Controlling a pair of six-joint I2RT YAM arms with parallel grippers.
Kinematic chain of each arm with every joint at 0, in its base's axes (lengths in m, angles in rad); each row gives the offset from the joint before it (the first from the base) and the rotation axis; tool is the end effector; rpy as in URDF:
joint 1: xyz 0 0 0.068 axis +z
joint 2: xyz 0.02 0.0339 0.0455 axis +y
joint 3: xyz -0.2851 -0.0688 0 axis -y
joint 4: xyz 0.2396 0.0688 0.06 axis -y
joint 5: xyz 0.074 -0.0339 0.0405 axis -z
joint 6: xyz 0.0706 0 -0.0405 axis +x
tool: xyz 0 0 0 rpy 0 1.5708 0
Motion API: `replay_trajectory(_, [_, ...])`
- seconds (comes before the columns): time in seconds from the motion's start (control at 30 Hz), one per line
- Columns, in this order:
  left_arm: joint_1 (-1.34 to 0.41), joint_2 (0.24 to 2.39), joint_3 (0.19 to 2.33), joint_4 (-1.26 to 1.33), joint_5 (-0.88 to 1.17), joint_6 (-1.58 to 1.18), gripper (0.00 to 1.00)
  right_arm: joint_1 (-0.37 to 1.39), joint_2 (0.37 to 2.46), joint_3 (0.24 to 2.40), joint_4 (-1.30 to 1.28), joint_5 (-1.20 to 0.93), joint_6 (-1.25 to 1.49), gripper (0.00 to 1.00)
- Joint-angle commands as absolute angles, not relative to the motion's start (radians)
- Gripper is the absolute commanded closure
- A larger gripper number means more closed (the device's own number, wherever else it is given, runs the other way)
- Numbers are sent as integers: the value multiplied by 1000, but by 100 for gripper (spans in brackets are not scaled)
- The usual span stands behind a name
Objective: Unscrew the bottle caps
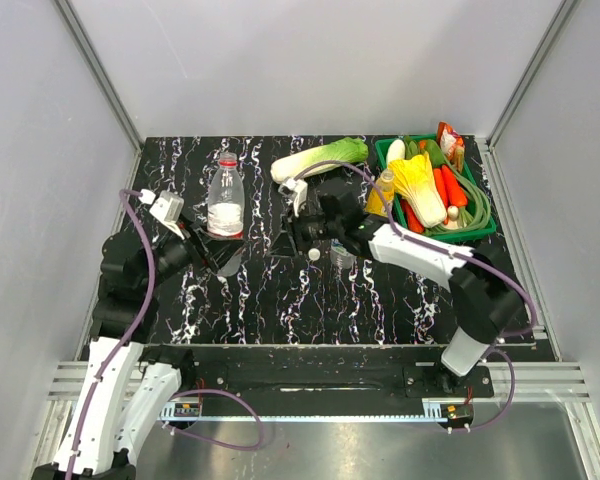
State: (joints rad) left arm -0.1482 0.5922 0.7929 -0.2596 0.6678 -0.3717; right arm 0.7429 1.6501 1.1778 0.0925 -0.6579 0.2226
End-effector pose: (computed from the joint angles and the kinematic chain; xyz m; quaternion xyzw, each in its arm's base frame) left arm 0.1275 -0.0632 0.3716 0.1468 0.7082 -0.3970 0.5650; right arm 0.2682 0.3050 0.2940 -0.3766 0.7105 0.4833 0.3460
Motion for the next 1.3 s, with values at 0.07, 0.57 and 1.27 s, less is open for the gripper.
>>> replay_trajectory(0.07, [-144,589,741,-187,718,-406,40,808,1781,1265,6,-528,141,99])
replay_trajectory(0.57, [-143,566,709,-204,684,-419,39,842,1841,1261,-54,-368,89,44])
replay_trajectory(1.27, [-141,566,692,-209,689,-422,39,842,1634,1197,-11,-325,133,8])
